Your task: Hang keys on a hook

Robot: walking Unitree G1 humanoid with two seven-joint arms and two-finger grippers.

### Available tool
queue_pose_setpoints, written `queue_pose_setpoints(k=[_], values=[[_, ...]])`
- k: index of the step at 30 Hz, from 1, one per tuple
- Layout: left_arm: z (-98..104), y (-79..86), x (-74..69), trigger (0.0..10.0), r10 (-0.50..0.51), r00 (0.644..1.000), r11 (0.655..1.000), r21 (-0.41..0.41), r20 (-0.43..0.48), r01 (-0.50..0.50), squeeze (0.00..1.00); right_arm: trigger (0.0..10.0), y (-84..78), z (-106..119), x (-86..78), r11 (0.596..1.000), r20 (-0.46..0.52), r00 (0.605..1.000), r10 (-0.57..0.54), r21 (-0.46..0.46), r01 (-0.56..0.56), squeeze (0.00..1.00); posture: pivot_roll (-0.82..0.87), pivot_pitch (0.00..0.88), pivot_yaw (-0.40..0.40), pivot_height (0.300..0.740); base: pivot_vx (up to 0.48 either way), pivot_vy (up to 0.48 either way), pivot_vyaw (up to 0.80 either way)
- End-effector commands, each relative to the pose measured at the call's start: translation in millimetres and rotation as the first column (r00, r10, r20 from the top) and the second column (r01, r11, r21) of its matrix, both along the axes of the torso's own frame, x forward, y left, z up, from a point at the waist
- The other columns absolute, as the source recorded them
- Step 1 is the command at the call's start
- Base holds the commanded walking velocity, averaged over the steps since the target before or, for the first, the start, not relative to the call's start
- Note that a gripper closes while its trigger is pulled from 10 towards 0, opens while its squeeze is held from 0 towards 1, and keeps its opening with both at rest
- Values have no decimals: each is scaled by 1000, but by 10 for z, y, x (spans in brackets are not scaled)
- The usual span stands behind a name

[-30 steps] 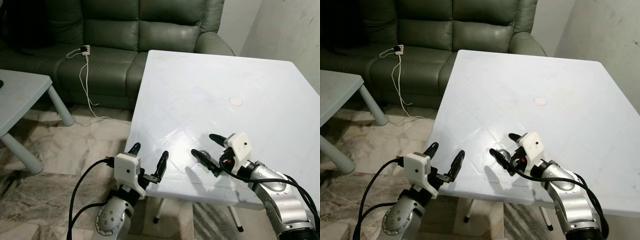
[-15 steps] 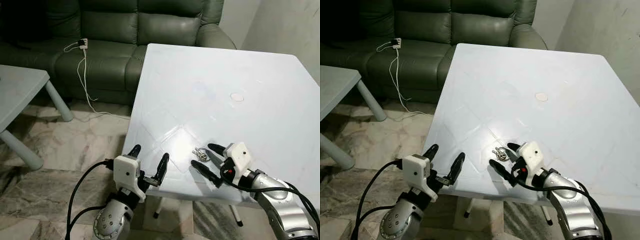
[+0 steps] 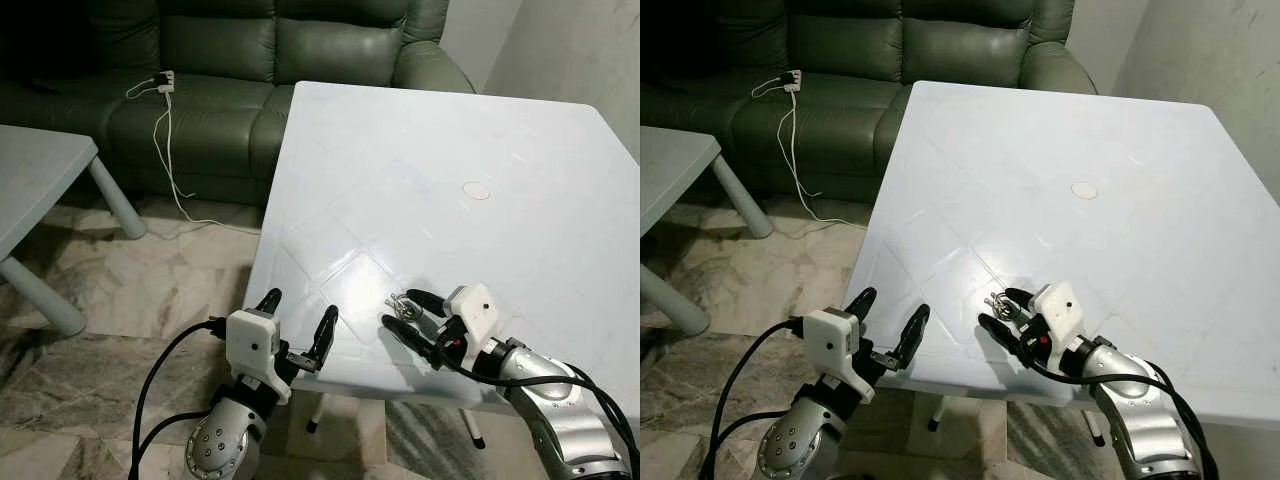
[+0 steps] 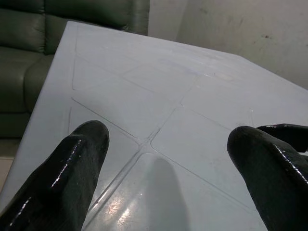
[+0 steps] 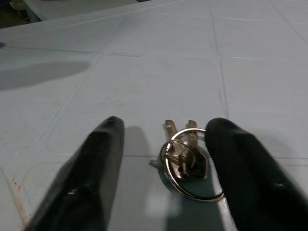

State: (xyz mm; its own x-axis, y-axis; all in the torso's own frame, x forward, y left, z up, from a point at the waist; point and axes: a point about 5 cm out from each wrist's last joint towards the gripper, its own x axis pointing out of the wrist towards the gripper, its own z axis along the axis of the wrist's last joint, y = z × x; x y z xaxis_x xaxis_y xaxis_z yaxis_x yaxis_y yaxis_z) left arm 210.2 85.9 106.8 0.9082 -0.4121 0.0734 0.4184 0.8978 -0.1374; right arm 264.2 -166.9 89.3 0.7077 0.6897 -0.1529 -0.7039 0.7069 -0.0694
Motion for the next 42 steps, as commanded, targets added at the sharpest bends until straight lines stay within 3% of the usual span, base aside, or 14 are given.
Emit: queue_pose_setpoints(k=[1, 7, 9, 10, 12, 13, 28, 29, 32, 33, 42], values=[[20, -8, -12, 10000, 1, 1000, 1000, -3, -1, -1, 0, 0, 11, 2, 0, 1000, 5, 1000, 16, -4, -16, 0, -8, 114, -86, 740, 0, 0, 0], [31, -3, -16, 10000, 4, 1000, 1000, -2, 3, -4, 0, 0, 62, -24, 5, 999, 2, 999, 36, -2, -36, 0, 6, 108, -88, 740, 0, 0, 0], [35, 2, -16, 10000, 8, 1000, 1000, -2, 3, -8, 0, 1765, 80, -36, 5, 999, 0, 999, 48, -10, -48, 0, 10, 107, -89, 740, 0, 0, 0], [36, 2, -15, 10000, 8, 1000, 1000, -2, 4, -8, 0, 2000, 83, -41, 6, 999, -2, 999, 50, -13, -50, 0, 13, 106, -91, 740, 0, 0, 0], [38, 3, -15, 10000, 10, 1000, 1000, -2, 5, -10, 0, 6157, 89, -54, 12, 998, -5, 999, 52, -25, -52, 0, 14, 106, -91, 740, 0, 0, 0], [37, 3, -16, 10000, 11, 1000, 1000, -2, 5, -11, 0, 9882, 94, -57, 18, 998, -5, 999, 53, -31, -53, 0, 15, 106, -92, 740, 0, 0, 0], [32, 6, -32, 10000, 19, 1000, 1000, -6, -3, -19, 0, 10000, 23, -59, 97, 999, 4, 1000, -25, -26, 25, 0, 15, 120, -93, 740, 0, 0, 0], [33, 7, -32, 10000, 19, 1000, 1000, -7, -4, -19, 0, 10000, 16, -59, 99, 999, 2, 1000, -29, -26, 29, 188, 15, 120, -92, 740, 0, 0, 0], [36, 8, -33, 10000, 20, 1000, 1000, -8, -4, -20, 0, 10000, 2, -61, 99, 999, 2, 1000, -30, -28, 30, 173, 14, 121, -91, 740, 0, 0, 0], [36, 9, -32, 10000, 20, 1000, 1000, -9, -5, -20, 0, 10000, -19, -57, 95, 999, 6, 1000, -22, -35, 22, 0, 12, 121, -89, 740, 0, 0, 0], [39, 2, -26, 10000, 14, 1000, 1000, -8, -4, -14, 0, 10000, -88, -59, 64, 999, 16, 1000, 1, -36, 0, 0, 9, 123, -85, 740, 0, 0, 0]])
